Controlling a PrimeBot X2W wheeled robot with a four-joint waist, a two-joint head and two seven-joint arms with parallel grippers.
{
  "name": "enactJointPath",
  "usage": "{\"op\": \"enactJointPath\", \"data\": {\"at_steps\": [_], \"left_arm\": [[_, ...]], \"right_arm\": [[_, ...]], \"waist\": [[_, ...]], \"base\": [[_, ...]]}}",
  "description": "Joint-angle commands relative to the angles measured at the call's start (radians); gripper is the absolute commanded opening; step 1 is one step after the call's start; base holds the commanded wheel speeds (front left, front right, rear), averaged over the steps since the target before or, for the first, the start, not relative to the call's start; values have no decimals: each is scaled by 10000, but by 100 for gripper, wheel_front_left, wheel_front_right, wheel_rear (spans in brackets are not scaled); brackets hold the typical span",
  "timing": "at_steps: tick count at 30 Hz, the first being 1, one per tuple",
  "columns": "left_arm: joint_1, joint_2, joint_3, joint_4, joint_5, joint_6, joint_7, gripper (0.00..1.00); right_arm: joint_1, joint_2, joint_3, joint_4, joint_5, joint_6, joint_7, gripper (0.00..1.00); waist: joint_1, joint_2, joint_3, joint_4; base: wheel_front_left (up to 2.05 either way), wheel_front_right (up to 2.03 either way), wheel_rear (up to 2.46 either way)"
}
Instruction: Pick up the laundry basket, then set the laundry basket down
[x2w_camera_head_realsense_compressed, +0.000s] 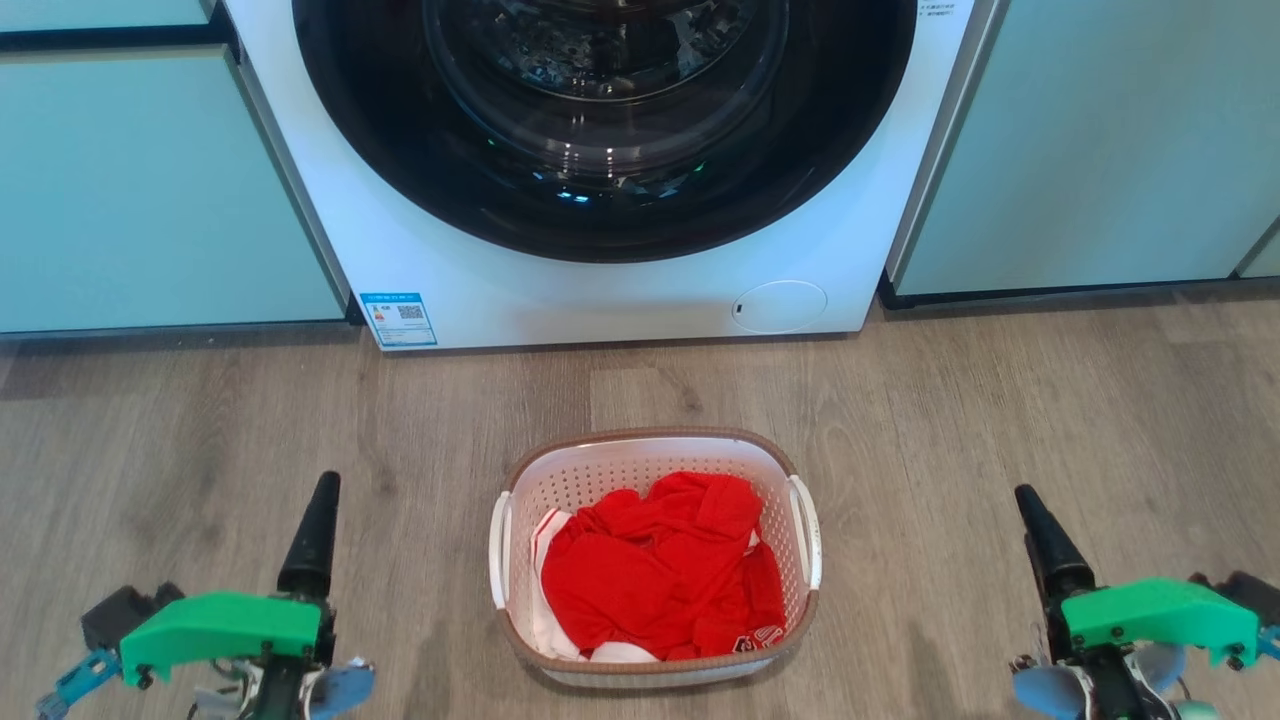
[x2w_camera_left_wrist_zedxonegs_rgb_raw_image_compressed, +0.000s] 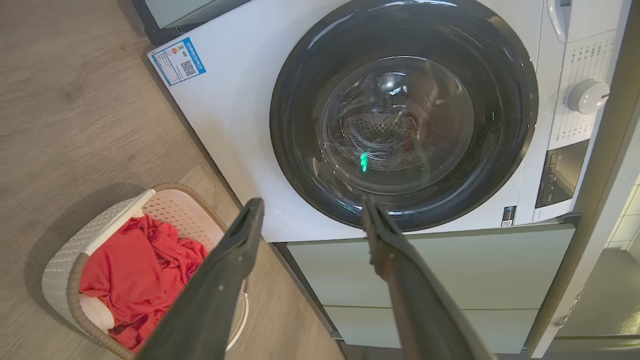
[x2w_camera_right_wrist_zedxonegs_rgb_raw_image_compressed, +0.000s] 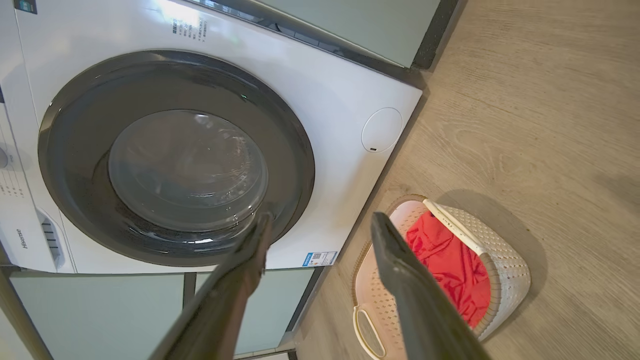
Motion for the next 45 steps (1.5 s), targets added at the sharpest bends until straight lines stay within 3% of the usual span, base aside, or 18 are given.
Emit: {"op": "enactJointPath", "data": {"at_steps": [1,24,45], "left_arm": [[-493,104,10,-460,436,47,-158,100],[-346,232,-686,-1098,4557,630,-838,100],[20,556,-1428,-1327,7084,1287,-1431,100]], "right_arm": [[-486,-82,123,-449,-411,4,-125,100],[-410,-111,953,-1005,-3921,6,-797,100],[-259,-137,1181,-1175,-6463,8,-1383,100]], "waist": [[0,0,0,1],[0,0,-8,-45],[0,0,-107,-58]], "base": [[0,0,0],[0,0,0],[0,0,0]]}}
